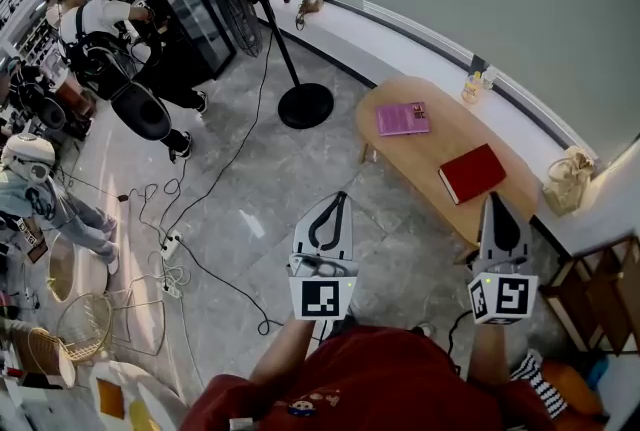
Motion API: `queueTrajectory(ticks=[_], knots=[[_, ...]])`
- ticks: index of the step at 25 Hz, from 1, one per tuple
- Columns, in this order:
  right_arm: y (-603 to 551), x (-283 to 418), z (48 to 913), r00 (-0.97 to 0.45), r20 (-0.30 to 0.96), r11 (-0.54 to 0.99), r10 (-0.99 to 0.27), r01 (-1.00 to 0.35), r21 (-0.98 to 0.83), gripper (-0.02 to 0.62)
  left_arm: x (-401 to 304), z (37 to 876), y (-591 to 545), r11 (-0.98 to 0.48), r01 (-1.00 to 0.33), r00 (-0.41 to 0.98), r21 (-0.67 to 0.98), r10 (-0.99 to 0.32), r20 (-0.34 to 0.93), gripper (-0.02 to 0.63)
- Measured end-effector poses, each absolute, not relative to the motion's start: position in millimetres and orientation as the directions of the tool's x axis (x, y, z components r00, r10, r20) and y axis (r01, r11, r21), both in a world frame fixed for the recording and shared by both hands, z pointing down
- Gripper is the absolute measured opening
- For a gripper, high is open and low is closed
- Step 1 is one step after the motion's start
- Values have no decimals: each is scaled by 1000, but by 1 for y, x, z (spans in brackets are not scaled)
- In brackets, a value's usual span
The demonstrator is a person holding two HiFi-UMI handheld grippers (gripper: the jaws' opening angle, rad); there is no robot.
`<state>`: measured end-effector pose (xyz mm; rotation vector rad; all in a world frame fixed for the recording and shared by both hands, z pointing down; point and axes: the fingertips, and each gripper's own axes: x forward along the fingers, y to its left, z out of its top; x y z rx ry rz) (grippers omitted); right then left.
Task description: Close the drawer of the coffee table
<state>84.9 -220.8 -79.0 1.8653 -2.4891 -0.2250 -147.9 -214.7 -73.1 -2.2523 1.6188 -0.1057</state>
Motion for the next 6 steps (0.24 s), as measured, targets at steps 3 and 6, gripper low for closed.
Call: queueTrajectory(ticks=[3, 6], knots=[[-219, 85, -78, -282, -64, 273, -957, -954, 123, -3, -146, -74, -212, -278, -894, 348, -352, -925, -153, 8], [-219, 86, -75, -283, -60, 274, -957, -954, 122, -3, -144, -73, -210, -292, -858, 375, -423, -918, -127, 8]])
